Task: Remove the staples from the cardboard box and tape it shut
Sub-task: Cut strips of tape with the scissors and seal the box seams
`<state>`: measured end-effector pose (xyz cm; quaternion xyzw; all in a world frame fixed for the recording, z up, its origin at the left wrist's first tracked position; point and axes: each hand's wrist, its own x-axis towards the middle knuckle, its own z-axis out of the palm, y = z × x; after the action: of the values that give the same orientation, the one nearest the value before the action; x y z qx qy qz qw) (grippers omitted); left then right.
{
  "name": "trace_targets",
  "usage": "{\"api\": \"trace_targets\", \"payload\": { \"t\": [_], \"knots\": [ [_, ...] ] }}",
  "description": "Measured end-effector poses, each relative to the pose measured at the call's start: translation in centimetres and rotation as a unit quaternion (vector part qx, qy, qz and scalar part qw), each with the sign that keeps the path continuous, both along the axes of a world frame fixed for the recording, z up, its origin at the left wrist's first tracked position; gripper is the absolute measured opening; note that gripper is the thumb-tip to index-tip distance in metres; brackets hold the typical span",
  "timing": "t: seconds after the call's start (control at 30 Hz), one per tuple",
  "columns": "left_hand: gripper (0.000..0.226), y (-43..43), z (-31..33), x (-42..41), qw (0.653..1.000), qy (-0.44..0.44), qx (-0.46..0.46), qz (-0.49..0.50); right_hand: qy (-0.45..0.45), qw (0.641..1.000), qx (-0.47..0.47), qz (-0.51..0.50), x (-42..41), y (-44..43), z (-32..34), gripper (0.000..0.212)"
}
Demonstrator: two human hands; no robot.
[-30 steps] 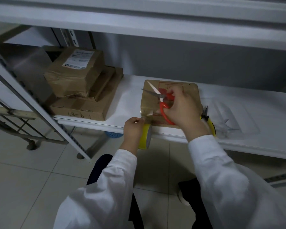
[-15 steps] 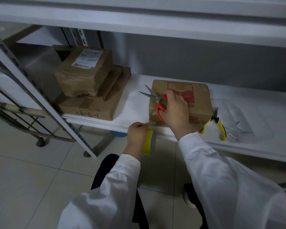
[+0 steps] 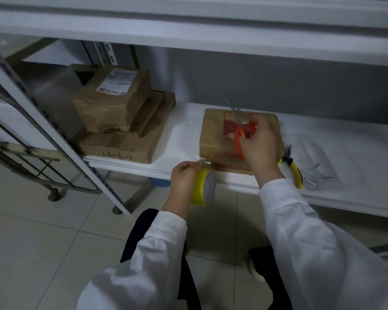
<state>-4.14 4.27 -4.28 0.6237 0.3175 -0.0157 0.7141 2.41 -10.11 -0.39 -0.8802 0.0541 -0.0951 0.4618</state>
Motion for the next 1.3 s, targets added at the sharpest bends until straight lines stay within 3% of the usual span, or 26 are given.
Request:
{"api": "trace_targets", "payload": {
  "t": [0.07, 0.13, 0.23, 0.37, 0.5, 0.63, 0.7, 0.8, 0.93, 1.13, 1.3],
  "knots": [
    [0.031, 0.5, 0.5, 0.4, 0.997, -0.038, -0.046, 0.040, -0.015, 0.997, -0.018, -0.073, -0.5, -2.0, 0.6, 0.027],
    [0.047, 1.4, 0.9, 1.1, 0.994, -0.076, -0.065, 0.048, -0.013, 0.989, -0.011, -0.150, -0.8, -4.0, 0.6, 0.029],
    [0.048, 2.8, 2.5, 1.5, 0.988, -0.131, -0.057, 0.052, 0.037, 0.976, 0.023, -0.216, -0.9, -6.5, -0.2, 0.033],
    [0.005, 2.8, 5.7, 1.2, 0.982, -0.143, 0.110, 0.045, 0.107, 0.969, 0.121, -0.188, -0.9, -7.8, -0.9, 0.039],
    [0.044, 1.4, 4.9, 3.3, 0.959, -0.157, 0.235, 0.007, 0.109, 0.961, 0.200, -0.160, -0.7, -7.4, -1.0, 0.035],
    [0.050, 0.2, 2.7, 5.5, 0.919, -0.175, 0.354, -0.001, 0.109, 0.965, 0.191, -0.145, -0.2, -7.0, -0.9, 0.052],
    [0.054, -0.5, 2.3, 5.9, 0.910, -0.170, 0.376, -0.019, 0.112, 0.965, 0.189, -0.141, -0.1, -6.9, -0.9, 0.049],
    [0.056, -1.4, 2.1, 5.7, 0.918, -0.132, 0.373, -0.023, 0.120, 0.952, 0.237, -0.149, 0.0, -7.0, -1.5, 0.041],
    [0.059, -1.6, 1.5, 5.9, 0.941, -0.158, 0.298, 0.011, 0.113, 0.935, 0.299, -0.151, -0.1, -6.7, -1.7, 0.033],
    [0.074, -0.4, 1.2, 6.3, 0.967, -0.181, 0.180, 0.021, 0.071, 0.918, 0.366, -0.134, -0.6, -6.9, -2.3, 0.051],
    [0.069, 0.6, 0.8, 6.6, 0.962, -0.205, 0.179, 0.022, 0.065, 0.924, 0.363, -0.101, -0.8, -7.2, -3.6, 0.052]
  ]
}}
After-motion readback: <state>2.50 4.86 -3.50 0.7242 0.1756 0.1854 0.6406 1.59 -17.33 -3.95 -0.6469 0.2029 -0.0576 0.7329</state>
